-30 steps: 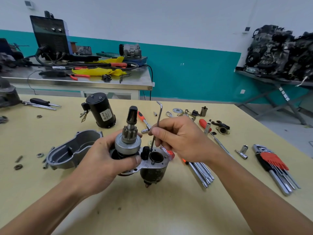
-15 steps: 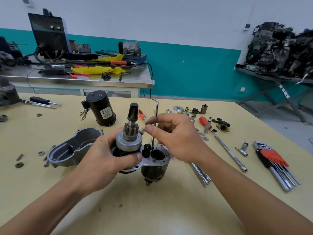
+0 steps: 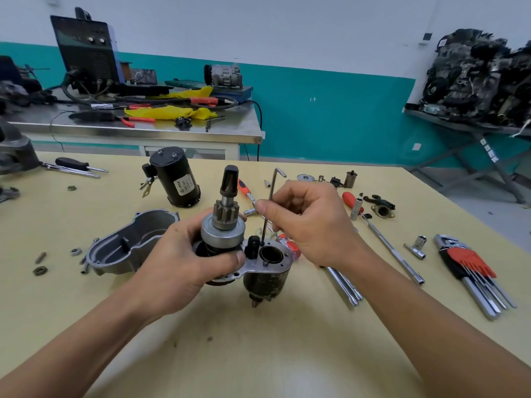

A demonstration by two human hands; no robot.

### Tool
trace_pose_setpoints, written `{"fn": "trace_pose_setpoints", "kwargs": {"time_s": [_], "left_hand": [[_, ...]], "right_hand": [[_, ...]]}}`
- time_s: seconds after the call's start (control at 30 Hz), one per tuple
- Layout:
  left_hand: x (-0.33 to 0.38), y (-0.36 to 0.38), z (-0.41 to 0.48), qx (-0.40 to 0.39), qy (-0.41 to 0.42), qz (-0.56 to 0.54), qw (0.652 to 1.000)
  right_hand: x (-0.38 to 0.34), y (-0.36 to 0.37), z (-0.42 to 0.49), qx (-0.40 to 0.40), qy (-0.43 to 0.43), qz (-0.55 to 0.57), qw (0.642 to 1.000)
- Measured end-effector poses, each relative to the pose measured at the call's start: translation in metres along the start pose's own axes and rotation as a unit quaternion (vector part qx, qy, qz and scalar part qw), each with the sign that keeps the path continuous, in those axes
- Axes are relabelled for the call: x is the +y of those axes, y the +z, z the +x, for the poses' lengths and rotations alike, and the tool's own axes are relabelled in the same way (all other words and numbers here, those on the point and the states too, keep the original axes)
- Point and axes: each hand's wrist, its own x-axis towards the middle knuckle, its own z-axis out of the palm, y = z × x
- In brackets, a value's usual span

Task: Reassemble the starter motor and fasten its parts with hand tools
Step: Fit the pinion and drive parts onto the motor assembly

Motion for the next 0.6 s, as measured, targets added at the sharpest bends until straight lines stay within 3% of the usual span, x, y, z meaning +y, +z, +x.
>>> {"fn": "trace_pose_setpoints", "kwargs": {"time_s": [0.37, 0.6], "left_hand": [[0.0016, -0.0006, -0.0012, -0.004, 0.003, 0.016, 1.000], [0.0020, 0.0005, -0.0015, 0.005, -0.011, 0.006, 1.000]], "right_hand": [[-0.0066, 0.0002, -0.0010, -0.038, 0.014, 0.038, 0.998], [-0.0035, 0.0075, -0.0028, 0.034, 0.004, 0.014, 0.999]]}}
